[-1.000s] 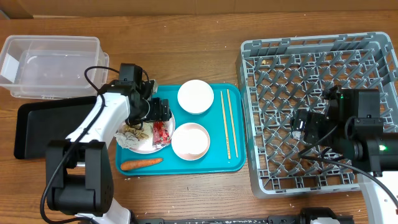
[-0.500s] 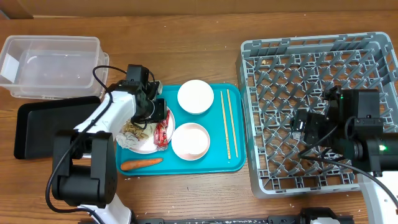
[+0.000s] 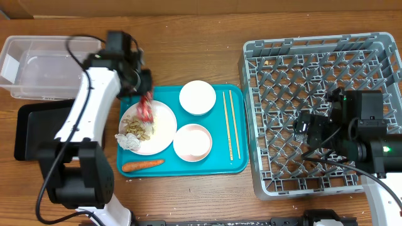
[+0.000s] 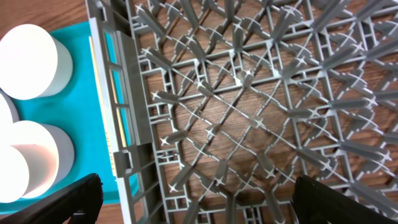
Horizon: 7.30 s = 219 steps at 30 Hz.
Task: Sort waste into correct bins and load items into the dishwasher
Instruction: 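Carry the red wrapper to the clear bin and release it, then grasp the crumpled foil on the plate with the left gripper, then carry the foil to the clear bin and release it, then grasp the white cup on the pink bowl with the left gripper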
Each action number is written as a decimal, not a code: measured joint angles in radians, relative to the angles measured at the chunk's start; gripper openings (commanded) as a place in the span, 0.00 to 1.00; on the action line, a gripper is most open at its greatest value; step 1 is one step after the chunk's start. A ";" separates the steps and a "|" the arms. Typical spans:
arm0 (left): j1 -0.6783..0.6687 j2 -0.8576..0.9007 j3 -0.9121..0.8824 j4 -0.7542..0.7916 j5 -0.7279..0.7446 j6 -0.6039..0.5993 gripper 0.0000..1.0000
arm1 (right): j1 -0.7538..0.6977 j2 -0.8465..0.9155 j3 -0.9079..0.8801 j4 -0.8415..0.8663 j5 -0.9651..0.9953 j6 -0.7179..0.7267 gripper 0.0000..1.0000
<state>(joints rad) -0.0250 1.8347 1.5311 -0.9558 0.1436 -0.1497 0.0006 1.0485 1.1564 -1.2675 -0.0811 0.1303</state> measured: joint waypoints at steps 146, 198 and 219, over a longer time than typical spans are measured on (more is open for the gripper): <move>0.343 0.153 0.223 0.314 -0.395 -0.166 0.74 | 0.000 0.000 0.000 -0.016 0.071 0.024 1.00; -0.483 -0.282 -0.087 -0.353 -0.122 -0.180 0.79 | 0.000 0.000 0.001 -0.076 0.179 0.105 1.00; -0.483 -0.051 -0.231 -0.196 -0.068 -0.196 0.04 | 0.000 0.000 0.001 -0.076 0.179 0.105 1.00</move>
<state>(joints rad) -0.5079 1.7836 1.3003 -1.1519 0.0753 -0.3458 0.0006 1.0485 1.1572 -1.3434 0.0975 0.2352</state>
